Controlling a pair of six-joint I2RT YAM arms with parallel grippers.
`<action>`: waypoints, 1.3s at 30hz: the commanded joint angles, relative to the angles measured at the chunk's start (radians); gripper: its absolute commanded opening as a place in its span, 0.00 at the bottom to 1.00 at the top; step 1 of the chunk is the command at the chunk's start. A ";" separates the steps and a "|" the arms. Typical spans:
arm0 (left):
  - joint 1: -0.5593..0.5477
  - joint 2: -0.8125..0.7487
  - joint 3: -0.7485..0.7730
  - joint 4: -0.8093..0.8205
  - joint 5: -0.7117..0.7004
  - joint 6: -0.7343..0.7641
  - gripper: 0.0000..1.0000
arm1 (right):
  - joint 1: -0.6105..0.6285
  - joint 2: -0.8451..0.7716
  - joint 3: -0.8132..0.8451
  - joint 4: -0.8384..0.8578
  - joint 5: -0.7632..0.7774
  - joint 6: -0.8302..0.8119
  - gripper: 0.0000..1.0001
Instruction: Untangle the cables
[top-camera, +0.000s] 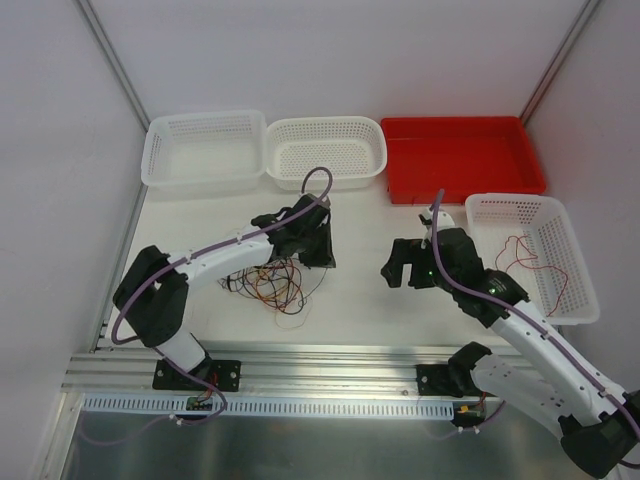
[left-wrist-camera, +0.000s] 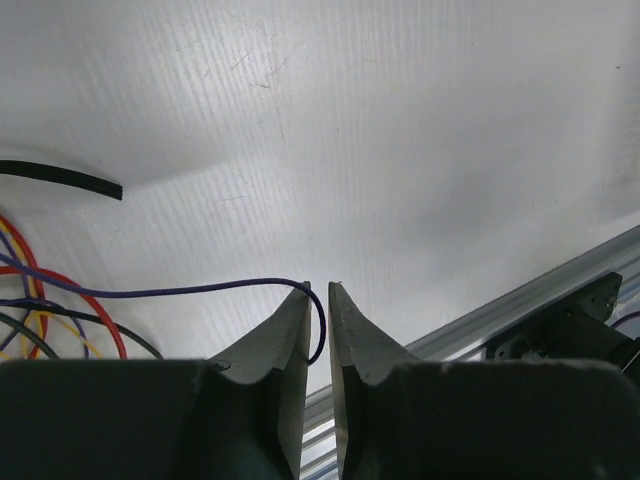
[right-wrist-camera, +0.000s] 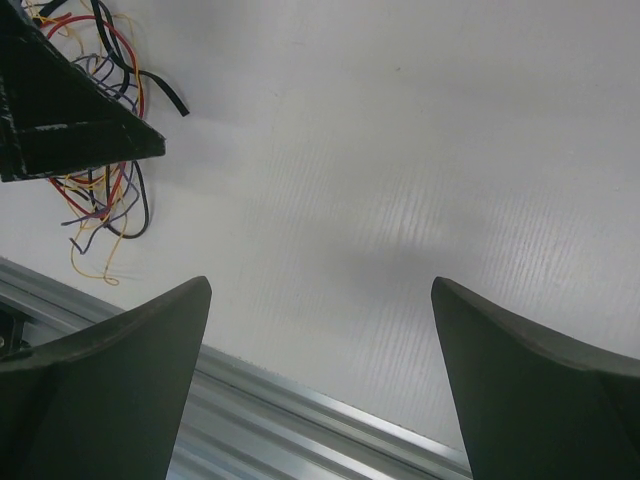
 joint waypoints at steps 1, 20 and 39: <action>0.007 -0.122 -0.043 -0.004 -0.072 0.015 0.13 | 0.008 -0.012 -0.010 0.041 -0.031 -0.022 0.97; 0.070 -0.403 -0.213 -0.048 -0.072 0.019 0.99 | 0.175 0.369 0.040 0.460 -0.286 0.047 0.98; 0.320 -0.601 -0.436 -0.136 -0.084 0.058 0.98 | 0.239 0.914 0.402 0.534 -0.329 -0.112 0.90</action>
